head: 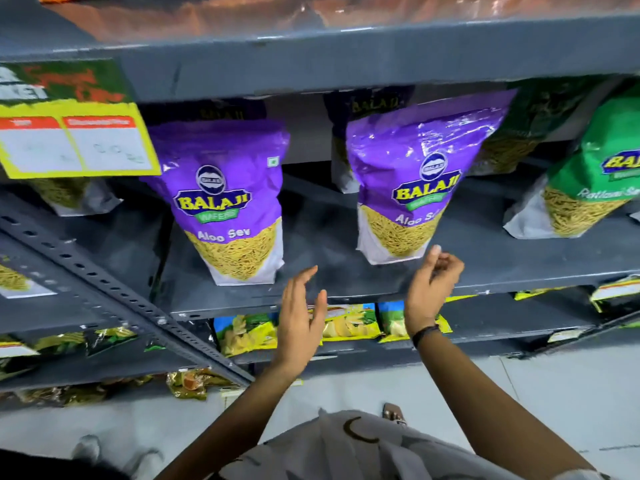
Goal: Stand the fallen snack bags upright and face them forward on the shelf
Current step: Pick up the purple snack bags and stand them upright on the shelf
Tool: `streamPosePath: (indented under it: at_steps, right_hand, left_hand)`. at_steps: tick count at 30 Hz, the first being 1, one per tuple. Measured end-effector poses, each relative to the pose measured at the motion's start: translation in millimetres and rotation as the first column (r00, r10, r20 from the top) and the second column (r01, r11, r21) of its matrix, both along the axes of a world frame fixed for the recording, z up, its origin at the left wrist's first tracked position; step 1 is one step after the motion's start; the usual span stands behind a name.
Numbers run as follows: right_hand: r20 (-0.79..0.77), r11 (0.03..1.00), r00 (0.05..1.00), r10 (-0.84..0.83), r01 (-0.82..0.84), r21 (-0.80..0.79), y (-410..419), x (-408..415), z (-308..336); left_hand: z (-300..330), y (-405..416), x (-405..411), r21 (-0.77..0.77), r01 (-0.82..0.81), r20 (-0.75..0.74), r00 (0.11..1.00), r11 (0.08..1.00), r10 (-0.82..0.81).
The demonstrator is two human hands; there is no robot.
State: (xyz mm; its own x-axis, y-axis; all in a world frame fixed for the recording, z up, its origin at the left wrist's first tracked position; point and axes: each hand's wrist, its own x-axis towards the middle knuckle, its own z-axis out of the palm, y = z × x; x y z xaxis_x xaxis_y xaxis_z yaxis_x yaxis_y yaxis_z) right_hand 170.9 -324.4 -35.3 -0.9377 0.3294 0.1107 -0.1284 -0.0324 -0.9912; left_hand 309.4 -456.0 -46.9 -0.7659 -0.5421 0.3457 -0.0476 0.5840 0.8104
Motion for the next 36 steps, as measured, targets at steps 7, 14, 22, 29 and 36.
streamPosePath:
  at_steps: [7,14,22,29,36]
  right_hand:
    - [0.196,0.764,0.767,0.610,-0.636,0.111,56.8,-78.3,3.8]
    - [0.131,0.610,0.626,0.768,-0.779,0.148,53.9,-79.2,7.9]
    - [0.168,0.633,0.651,0.740,-0.759,0.154,54.7,-56.3,5.5]
    - [0.199,0.637,0.654,0.730,-0.757,0.147,64.0,-41.1,8.8]
    - [0.218,0.622,0.634,0.742,-0.772,0.129,67.7,-40.4,13.2]
  left_hand:
    - [31.5,54.1,-94.0,0.584,-0.023,0.063,0.998,0.812,-0.017]
    - [31.0,43.9,-114.6,0.578,0.030,0.112,0.987,0.816,-0.116]
    - [36.0,37.5,-103.0,0.580,0.056,0.126,0.979,0.813,-0.157]
    - [24.0,45.3,-92.8,0.546,0.045,0.152,0.977,0.837,-0.152]
    - [18.1,49.1,-91.0,0.542,0.041,0.140,0.980,0.839,-0.139]
